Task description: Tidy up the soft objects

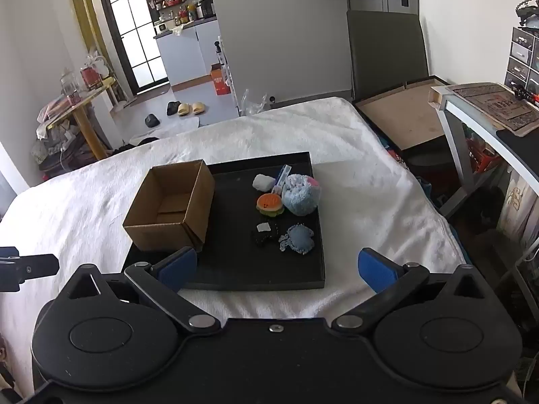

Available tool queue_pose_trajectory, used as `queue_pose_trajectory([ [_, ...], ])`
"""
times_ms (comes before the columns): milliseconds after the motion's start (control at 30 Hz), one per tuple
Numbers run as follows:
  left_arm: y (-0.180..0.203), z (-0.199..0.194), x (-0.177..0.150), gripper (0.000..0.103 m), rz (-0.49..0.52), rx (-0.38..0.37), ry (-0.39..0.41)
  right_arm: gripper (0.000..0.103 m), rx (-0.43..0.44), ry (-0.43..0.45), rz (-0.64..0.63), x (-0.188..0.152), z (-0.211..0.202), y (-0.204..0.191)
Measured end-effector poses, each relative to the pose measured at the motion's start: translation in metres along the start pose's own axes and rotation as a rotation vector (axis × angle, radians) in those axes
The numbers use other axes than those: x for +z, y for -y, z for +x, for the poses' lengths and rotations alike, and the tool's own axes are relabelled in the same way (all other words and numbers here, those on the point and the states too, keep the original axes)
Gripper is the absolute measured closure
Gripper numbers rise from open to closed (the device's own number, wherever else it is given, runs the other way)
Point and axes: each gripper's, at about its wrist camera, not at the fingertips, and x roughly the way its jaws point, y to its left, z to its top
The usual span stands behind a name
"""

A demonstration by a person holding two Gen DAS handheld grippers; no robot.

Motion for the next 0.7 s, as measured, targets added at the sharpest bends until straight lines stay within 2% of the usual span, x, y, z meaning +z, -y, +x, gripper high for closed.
queue_pose_trajectory([
  [700, 0.0002, -0.0048, -0.0002, 0.001, -0.002, -0.026, 0.0, 0.0, -0.02, 0.003, -0.009, 0.0035, -0.0073, -0.002],
])
